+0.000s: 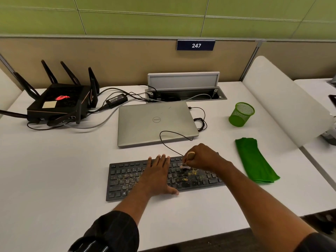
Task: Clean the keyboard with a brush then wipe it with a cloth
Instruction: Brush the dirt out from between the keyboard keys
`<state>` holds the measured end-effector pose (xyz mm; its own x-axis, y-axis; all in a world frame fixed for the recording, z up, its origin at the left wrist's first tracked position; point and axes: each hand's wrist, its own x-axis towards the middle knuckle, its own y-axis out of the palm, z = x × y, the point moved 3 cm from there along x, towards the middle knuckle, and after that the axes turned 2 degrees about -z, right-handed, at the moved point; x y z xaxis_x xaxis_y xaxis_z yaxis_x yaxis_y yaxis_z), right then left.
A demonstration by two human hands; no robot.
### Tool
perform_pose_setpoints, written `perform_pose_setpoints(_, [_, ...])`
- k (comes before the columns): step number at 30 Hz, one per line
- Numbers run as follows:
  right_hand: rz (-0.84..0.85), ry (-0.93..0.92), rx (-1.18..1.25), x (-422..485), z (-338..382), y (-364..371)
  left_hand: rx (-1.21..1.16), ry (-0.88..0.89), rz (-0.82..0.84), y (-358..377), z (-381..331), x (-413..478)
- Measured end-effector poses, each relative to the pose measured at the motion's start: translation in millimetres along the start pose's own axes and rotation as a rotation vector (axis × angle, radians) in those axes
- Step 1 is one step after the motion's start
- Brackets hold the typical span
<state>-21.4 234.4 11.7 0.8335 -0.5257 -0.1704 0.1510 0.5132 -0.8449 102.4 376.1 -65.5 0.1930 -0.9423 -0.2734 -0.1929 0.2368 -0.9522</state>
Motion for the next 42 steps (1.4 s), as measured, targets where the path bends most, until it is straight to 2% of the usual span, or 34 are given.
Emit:
perform_pose_setpoints(6, [-0.111,0.027,0.109,0,7,9,-0.015,0.003,-0.009,1,0,0])
perform_pose_setpoints(13, [-0.055,0.029,0.088,-7,3,15,-0.005,0.008,-0.004,0,0,1])
perform_pose_setpoints(19, [-0.117,0.032,0.150,-4,4,9,-0.003,0.009,-0.012,0,0,0])
perform_pose_setpoints(23, [-0.133,0.021,0.105,-8,2,21,-0.010,0.006,-0.012,0,0,0])
perform_pose_setpoints(28, [-0.053,0.016,0.092,-8,2,20,-0.008,0.004,0.004,1,1,1])
perform_pose_setpoints(33, [-0.122,0.016,0.081,-4,3,16,-0.002,0.001,-0.009,2,1,1])
perform_pose_setpoints(39, [-0.032,0.050,0.131,-10,3,18,0.001,0.004,0.005,2,1,-1])
perform_pose_setpoints(42, [-0.071,0.058,0.135,-8,5,13,0.005,0.003,-0.004,2,0,0])
